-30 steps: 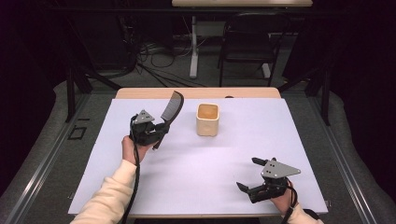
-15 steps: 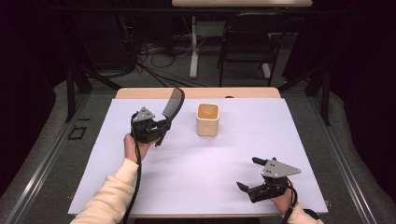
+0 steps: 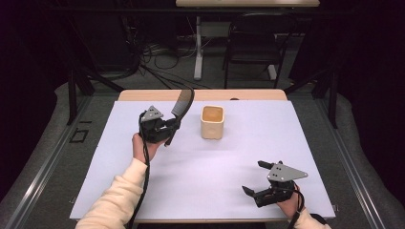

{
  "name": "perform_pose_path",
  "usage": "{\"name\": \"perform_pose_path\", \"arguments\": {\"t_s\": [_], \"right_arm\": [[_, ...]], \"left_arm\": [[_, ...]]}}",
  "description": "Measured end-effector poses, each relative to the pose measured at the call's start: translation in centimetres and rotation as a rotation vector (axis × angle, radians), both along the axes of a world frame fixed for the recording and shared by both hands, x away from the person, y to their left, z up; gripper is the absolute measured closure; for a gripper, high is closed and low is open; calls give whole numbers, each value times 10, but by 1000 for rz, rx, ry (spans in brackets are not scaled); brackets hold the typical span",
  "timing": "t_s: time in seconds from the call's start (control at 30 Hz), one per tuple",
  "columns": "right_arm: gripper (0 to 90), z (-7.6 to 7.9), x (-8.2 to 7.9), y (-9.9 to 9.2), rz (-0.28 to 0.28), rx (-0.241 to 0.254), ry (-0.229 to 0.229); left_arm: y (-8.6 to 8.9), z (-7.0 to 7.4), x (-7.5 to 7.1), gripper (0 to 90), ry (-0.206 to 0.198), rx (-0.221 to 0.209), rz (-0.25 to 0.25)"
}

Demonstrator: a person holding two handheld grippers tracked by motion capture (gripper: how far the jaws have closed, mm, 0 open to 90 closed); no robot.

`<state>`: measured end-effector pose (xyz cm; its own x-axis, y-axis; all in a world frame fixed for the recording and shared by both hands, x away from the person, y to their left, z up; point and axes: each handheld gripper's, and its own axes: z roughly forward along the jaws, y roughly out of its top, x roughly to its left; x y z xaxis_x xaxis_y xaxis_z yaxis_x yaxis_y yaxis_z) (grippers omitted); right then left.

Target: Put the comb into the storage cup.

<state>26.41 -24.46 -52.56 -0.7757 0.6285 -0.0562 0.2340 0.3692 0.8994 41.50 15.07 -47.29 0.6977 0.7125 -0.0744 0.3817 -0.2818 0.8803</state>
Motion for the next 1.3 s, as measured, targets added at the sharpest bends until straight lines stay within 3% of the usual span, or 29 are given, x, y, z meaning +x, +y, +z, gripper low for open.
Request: {"name": "perform_pose_path", "arguments": {"t_s": [1.3], "right_arm": [[0,0,0,0,4,0,6]], "left_arm": [[-32,24,14,721,-52,-57,-25]]}}
